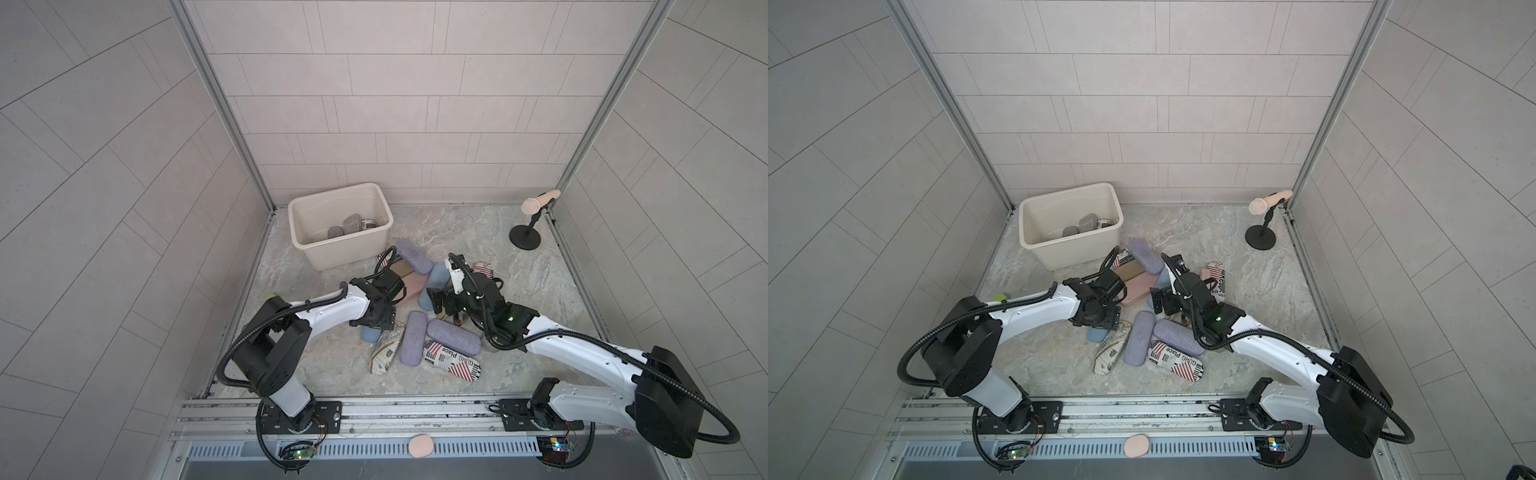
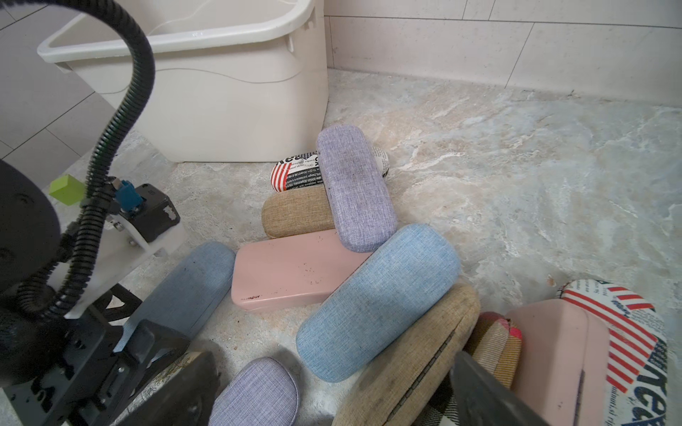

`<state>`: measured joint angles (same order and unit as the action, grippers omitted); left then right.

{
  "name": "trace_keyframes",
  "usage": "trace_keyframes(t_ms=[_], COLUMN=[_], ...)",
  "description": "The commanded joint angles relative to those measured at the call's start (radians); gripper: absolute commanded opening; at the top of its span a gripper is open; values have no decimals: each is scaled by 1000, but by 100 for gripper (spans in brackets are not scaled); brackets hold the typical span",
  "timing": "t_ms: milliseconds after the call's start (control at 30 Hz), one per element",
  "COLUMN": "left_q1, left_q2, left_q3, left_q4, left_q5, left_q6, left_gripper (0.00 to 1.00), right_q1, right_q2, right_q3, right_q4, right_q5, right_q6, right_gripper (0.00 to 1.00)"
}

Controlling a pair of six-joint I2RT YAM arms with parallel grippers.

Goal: Put the glasses cases into the storage boxes
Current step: Pick up the glasses case at the center of the board.

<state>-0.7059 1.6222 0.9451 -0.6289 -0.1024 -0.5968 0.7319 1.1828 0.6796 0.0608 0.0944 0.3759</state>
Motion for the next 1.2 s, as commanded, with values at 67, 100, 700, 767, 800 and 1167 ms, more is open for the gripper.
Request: trace_keyframes(t_ms=[67,100,700,767,800,1167], left_q1=[-4,-5,-3,-3,-2,-3], left_q2=[13,14,-73,-80,-88,-353], left_q3=[-34,-36,-3,1,3,-7], left_q4=[67,80,-18,-18,-19,12], left_q5=[-74,-75,-149,-143,-142,-125], left_q6=[-67,-67,-95,-95,-95,-68], left_gripper=[81,80,63,63,63,62], right_q1=[-4,-5,-3,-2,-3,55], right_q2=[-23,-24,-18,-20,-21,-8], right_q3=[-11,-12,-6,-9,-15,-3], right_q4=[-3,-4,1,17,32,64], right_q5=[21,25,-17,-53,-91,-261], right_q6=[19,20,11,7,3,-73], right_gripper=[100,100,97,96,96,96])
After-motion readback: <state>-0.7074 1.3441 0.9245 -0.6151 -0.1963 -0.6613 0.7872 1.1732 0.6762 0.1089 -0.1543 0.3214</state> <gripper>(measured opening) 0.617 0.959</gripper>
